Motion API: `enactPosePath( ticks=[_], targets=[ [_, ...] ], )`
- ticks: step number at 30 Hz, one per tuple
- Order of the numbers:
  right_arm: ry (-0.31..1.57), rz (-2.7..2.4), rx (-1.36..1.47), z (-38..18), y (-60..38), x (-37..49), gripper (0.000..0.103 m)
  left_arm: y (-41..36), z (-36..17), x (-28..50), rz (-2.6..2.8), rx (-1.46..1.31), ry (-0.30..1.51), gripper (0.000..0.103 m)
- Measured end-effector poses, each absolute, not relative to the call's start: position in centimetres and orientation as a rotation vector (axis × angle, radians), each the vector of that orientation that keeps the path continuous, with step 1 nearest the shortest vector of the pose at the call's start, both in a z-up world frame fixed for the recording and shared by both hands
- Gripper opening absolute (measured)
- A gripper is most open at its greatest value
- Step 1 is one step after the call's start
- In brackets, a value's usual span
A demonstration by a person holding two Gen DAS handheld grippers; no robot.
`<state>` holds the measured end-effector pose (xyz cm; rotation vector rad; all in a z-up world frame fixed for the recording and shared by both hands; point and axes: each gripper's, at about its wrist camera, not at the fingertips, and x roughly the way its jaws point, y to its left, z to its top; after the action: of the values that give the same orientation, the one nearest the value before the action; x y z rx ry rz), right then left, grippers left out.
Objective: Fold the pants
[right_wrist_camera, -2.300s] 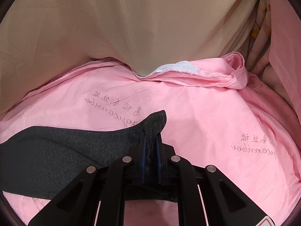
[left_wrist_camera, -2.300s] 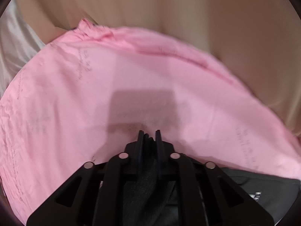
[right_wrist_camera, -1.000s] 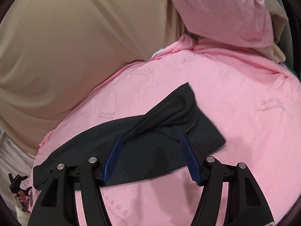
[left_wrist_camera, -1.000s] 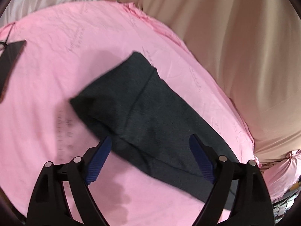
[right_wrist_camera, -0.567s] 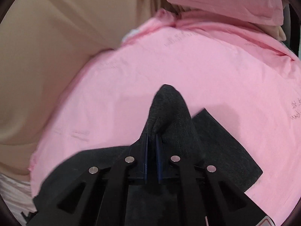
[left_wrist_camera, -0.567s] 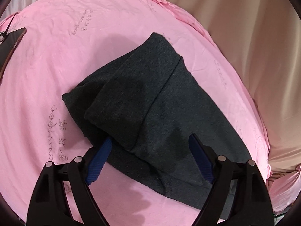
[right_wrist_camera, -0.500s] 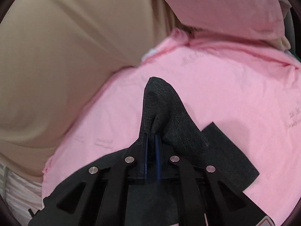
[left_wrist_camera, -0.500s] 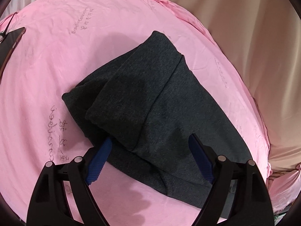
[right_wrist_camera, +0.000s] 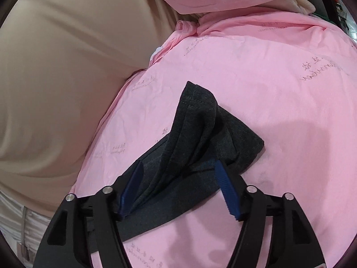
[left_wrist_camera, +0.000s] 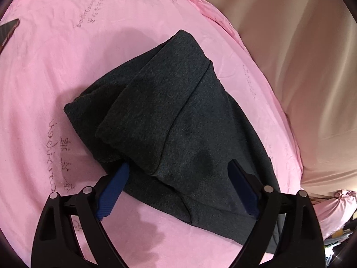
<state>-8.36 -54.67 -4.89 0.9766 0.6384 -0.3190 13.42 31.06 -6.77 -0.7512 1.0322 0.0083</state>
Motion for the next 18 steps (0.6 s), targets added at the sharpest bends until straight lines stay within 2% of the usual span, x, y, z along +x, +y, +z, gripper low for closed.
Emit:
enactPosePath(
  ticks=[5,6,7,8,9,11,13,18],
  targets=[
    [0.727,-0.453,0.943,-4.5,-55.6,-5.9,0.072,30.2,-6.8,14.0,0.008,-0.716,1.048,0.091],
    [0.750,-0.498,0.919,-4.6,-55.9,-5.2,0.063,30.1,-6.8,13.9,0.012,-0.706,1.050,0.091],
    [0.762,-0.521,0.889,-4.7,-56.2,-4.1,0.047,29.9,-6.7,13.9,0.017,-0.694,1.053,0.092],
    [0.768,-0.507,0.880,-4.7,-56.5,-3.4,0.006,29.8,-6.7,13.9,0.020,-0.690,1.053,0.092],
    [0.727,-0.444,0.916,-4.4,-56.7,-3.2,0.007,29.8,-6.8,14.0,0.021,-0.689,1.053,0.092],
    [0.503,-0.213,0.944,-1.5,-56.4,-4.3,0.006,30.0,-6.8,13.9,0.018,-0.694,1.052,0.092],
    [0.429,-0.227,0.873,-0.3,-56.5,-6.5,0.006,30.0,-6.8,14.1,0.011,-0.697,1.052,0.092],
    [0.697,-0.339,1.003,-8.6,-60.0,-8.1,0.011,29.8,-6.9,14.3,-0.010,-0.663,1.058,0.094]
  ],
)
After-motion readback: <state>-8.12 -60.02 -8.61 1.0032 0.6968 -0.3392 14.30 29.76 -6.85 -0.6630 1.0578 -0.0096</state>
